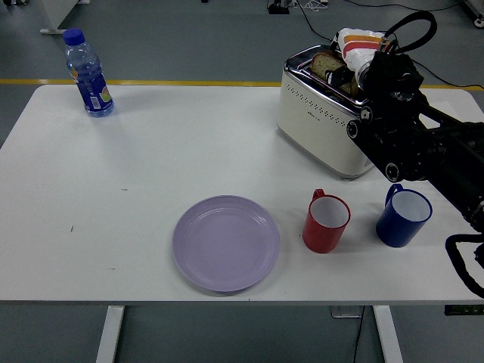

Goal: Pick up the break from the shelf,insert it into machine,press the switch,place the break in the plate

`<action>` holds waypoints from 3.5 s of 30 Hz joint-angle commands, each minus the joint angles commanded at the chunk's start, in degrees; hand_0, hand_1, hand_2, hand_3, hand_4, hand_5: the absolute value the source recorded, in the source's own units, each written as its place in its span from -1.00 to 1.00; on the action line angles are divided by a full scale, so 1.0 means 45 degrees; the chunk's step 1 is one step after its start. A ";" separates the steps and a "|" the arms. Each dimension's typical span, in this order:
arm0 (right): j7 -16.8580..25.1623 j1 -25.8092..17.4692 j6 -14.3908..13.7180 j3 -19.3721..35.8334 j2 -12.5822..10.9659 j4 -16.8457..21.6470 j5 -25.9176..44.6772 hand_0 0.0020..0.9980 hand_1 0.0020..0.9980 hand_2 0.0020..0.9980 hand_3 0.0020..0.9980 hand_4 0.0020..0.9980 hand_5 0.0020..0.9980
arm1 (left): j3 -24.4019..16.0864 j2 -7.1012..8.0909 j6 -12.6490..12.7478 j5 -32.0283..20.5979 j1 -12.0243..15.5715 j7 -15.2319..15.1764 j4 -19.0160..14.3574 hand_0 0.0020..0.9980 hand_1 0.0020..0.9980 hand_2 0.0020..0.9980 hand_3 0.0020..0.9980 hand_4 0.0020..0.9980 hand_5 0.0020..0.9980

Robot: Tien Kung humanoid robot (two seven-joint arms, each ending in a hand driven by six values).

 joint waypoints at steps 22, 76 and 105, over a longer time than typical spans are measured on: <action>0.0774 -0.0035 -0.0574 -0.0222 0.0000 -0.0067 0.0147 -0.65 -0.38 -0.20 -0.01 0.18 -0.89 | -0.0049 -0.0002 0.0010 0.0013 -0.0035 0.0003 0.0000 0.38 0.40 0.36 0.14 -0.44 0.63; -0.0098 -0.2170 -0.2084 0.2681 -0.4375 0.9605 0.4024 -0.65 -0.62 -0.35 -0.14 -0.18 -1.00 | -0.0324 -0.0038 0.0009 0.0229 0.0222 0.0048 0.0000 0.38 0.40 0.36 0.14 -0.44 0.64; -0.1023 -0.4623 0.0769 0.0979 -0.4634 1.4296 1.1191 -0.68 -0.66 -0.38 -0.15 -0.13 -1.00 | -0.0330 -0.0141 0.0020 0.0220 0.0262 0.0016 0.0000 0.37 0.39 0.36 0.13 -0.45 0.65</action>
